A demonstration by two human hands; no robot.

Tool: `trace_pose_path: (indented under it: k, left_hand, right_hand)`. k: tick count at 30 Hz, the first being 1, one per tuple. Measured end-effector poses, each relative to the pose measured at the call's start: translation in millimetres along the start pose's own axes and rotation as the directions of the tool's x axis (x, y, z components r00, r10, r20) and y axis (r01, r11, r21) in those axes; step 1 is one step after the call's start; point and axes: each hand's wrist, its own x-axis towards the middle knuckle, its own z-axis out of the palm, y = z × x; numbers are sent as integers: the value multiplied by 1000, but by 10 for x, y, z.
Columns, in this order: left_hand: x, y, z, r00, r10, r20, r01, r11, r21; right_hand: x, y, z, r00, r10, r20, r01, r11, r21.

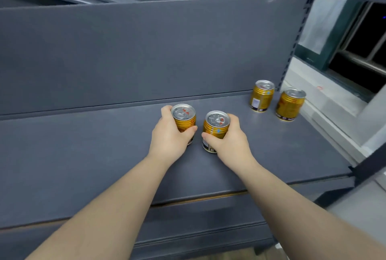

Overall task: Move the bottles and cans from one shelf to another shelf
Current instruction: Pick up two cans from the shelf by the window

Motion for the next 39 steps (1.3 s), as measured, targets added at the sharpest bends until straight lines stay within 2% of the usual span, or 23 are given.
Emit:
trace_pose_path:
  k: [10, 16, 20, 25, 28, 32, 39]
  left_hand:
    - [-787, -1115, -1658, 953, -153, -261, 161, 987, 9]
    - [-1585, -1934, -2942, 887, -228, -402, 251, 968, 5]
    - [-2109, -2457, -3748, 815, -295, -498, 338, 941, -3]
    - [-2756, -3022, -4582, 701, -381, -602, 441, 896, -54]
    - [-3073, -3361, -4997, 625, -434, -649, 510, 856, -82]
    - [-3340, -3755, -5466, 526, -483, -700, 571, 811, -130]
    - [-3296, -4384, -6221, 430, -500, -752, 629, 763, -148]
  right_hand:
    - [-818, -876, 1489, 956, -155, 250, 156, 988, 14]
    - [-1774, -1565, 2695, 901, -222, 373, 214, 975, 62]
    - [-2408, -1967, 3417, 850, -276, 449, 254, 961, 109]
    - [-3086, -2406, 4244, 738, -333, 587, 320, 938, 131]
    - [-3454, -2657, 4730, 644, -369, 670, 338, 923, 183]
    - [-3811, -2933, 5346, 543, -413, 732, 367, 900, 235]
    - [-4017, -3337, 6464, 434, -462, 774, 405, 867, 290]
